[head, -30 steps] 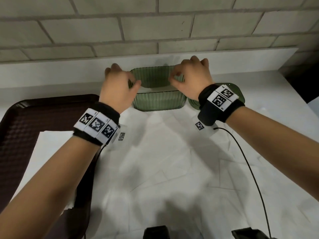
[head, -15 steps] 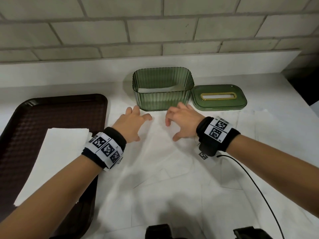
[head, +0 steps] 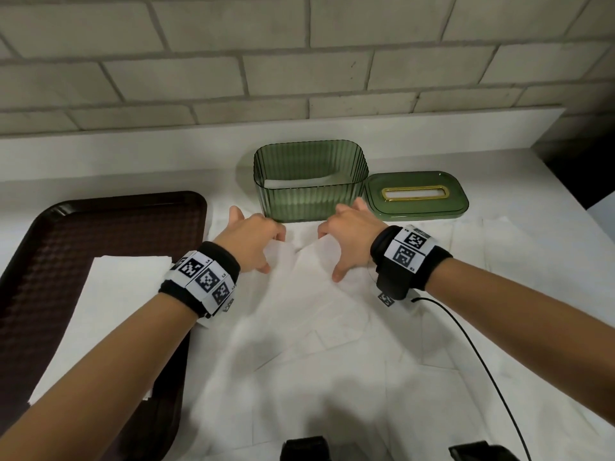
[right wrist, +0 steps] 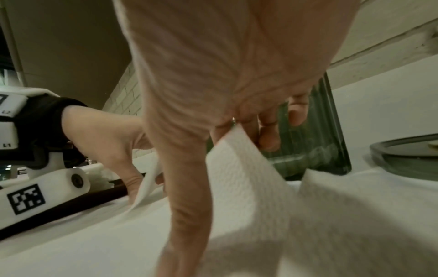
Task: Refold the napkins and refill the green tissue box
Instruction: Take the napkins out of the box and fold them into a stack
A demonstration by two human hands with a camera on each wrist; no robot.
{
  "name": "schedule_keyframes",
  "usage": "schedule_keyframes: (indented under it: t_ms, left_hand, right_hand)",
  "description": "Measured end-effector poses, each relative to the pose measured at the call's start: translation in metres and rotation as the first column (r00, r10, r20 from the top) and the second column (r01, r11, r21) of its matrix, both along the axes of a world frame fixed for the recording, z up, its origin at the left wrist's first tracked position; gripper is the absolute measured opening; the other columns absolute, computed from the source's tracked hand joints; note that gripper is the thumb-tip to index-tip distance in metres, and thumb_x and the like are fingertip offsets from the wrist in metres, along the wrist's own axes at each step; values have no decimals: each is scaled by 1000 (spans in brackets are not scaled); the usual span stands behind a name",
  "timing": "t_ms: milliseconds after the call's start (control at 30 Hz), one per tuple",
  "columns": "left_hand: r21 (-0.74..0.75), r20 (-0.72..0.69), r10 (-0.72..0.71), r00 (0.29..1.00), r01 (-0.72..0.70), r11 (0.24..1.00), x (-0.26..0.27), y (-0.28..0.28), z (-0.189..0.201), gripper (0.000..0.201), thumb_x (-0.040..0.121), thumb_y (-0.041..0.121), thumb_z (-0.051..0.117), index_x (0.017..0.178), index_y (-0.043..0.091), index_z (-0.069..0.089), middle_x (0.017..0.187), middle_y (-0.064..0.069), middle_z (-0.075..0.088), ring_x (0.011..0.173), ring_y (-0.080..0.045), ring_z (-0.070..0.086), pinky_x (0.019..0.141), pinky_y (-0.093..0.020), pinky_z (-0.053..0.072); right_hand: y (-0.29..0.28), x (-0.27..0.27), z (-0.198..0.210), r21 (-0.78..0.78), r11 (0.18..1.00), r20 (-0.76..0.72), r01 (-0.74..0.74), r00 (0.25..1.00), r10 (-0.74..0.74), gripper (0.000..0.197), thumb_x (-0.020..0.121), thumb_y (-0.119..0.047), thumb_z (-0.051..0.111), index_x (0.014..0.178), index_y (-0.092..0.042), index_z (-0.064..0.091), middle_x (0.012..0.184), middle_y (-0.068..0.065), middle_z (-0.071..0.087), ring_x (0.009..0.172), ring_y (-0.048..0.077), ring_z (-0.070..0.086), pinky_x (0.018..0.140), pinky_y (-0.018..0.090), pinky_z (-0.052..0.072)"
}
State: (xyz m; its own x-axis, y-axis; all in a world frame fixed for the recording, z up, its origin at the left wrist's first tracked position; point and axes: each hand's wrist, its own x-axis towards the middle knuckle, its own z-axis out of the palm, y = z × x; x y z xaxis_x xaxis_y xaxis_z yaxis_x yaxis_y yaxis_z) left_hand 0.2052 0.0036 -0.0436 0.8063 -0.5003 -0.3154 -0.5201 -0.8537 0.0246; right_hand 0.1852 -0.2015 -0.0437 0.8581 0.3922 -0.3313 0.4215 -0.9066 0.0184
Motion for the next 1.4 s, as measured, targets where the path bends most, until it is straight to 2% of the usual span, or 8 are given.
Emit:
schedule_keyframes:
  t_ms: [133, 300, 400, 533, 833, 933, 1233, 1400]
  left_hand:
    - [-205, 70, 72, 995, -56, 977, 0, 11, 15, 38, 85, 29, 72, 121, 18, 65, 124, 0, 65, 115, -23, 56, 98, -34, 35]
    - [-527, 101, 252, 962, -163, 834, 6, 34, 56, 21, 79, 21, 79, 96, 9, 76, 91, -5, 73, 90, -22, 67, 80, -32, 49]
    - [-698, 97, 395, 913, -220, 681, 7, 43, 83, 32, 80, 16, 77, 107, 0, 70, 94, -6, 67, 87, -16, 60, 80, -24, 40]
    - [-845, 49, 633, 773, -306, 438, 23, 66, 100, 42, 84, 26, 74, 117, 3, 63, 104, -9, 65, 93, -13, 56, 80, -24, 41]
    - [-904, 3, 689, 725, -292, 311, 37, 86, 79, 15, 83, 28, 70, 72, 25, 61, 77, 0, 66, 76, -13, 64, 72, -26, 53]
    - [-908, -154, 637, 755, -363, 211, 31, 81, 64, 24, 88, 13, 68, 71, 28, 59, 71, 13, 62, 61, 11, 59, 61, -9, 48]
    - [-902, -387, 617, 685, -421, -98, 47, 49, 55, 9, 82, 8, 73, 83, 9, 64, 82, 3, 70, 72, -8, 66, 67, -23, 53]
    - [-892, -235, 709, 664, -438, 114, 75, 5, 50, 31, 79, 17, 74, 105, 14, 59, 103, -7, 66, 87, -21, 65, 77, -29, 55]
  right_hand:
    - [-13, -5, 8, 202, 973, -82, 111, 992, -96, 31, 74, -39, 77, 99, -23, 68, 97, -6, 64, 91, 14, 53, 90, 33, 34]
    - [-26, 3, 42, 449, 880, -141, 153, 985, -100, 18, 80, -23, 76, 81, -6, 73, 76, 8, 70, 66, 18, 61, 64, 30, 44]
    - [-35, 25, 68, 735, 600, -215, 317, 947, -238, 17, 79, -16, 79, 93, -9, 74, 89, 5, 74, 69, 5, 68, 69, 21, 56]
    - [-45, 71, 78, 884, 247, -248, 397, 846, -472, 23, 77, -14, 81, 95, -3, 74, 92, 9, 73, 81, 18, 70, 80, 30, 57]
    - [-47, 109, 43, 898, -87, -403, 431, 730, -552, 26, 82, -8, 76, 104, 5, 70, 88, 9, 71, 70, 12, 69, 69, 26, 58]
    - [-52, 98, 42, 909, -93, -387, 406, 742, -547, 27, 83, -7, 74, 107, 4, 69, 102, 15, 72, 83, 19, 70, 73, 27, 59]
    - [-104, 27, 71, 930, 48, -285, 364, 799, -529, 22, 79, -6, 76, 100, -6, 71, 93, 1, 76, 87, 13, 72, 79, 23, 56]
    - [-125, -19, 75, 903, 74, -358, 424, 835, -418, 24, 70, -8, 75, 94, -9, 72, 84, 0, 77, 74, 11, 73, 71, 23, 59]
